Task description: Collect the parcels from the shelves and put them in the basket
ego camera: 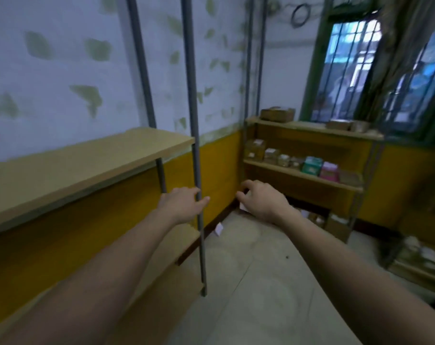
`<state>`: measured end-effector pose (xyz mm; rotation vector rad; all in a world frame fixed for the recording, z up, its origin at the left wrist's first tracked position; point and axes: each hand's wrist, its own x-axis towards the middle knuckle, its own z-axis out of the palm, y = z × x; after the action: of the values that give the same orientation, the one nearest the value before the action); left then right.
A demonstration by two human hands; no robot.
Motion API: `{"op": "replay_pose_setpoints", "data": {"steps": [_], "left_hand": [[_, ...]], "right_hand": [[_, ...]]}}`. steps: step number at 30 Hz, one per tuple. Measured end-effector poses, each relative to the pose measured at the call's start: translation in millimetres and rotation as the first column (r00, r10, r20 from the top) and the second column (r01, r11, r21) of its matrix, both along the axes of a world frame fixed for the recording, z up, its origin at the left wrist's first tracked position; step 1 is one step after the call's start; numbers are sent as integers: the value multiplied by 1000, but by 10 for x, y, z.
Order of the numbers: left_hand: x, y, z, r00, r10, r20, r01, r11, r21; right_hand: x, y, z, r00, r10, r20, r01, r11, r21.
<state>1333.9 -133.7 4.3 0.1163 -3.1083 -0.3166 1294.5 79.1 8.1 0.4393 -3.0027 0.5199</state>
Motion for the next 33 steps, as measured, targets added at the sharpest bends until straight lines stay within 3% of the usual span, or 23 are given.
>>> {"op": "replay_pose_setpoints", "data": {"steps": [9, 18, 25, 33], "left_hand": [[-2450, 357, 658, 972, -205, -113, 218, 969, 120], [-4147, 1392, 978, 903, -404, -146, 412, 911, 25], [-5405, 2564, 1016, 816, -549, -180, 564, 824, 42], [-6996, 3690, 1060, 832, -530, -162, 549, 829, 107]], "right_hand": [[-1832, 482, 690, 976, -210, -57, 209, 978, -17], [-3228, 1099, 845, 917, -399, -22, 399, 917, -16], [-4442, 2273, 817, 840, -542, -37, 537, 839, -94], [-5967, 3597, 785, 821, -570, 26, 567, 808, -162]]}}
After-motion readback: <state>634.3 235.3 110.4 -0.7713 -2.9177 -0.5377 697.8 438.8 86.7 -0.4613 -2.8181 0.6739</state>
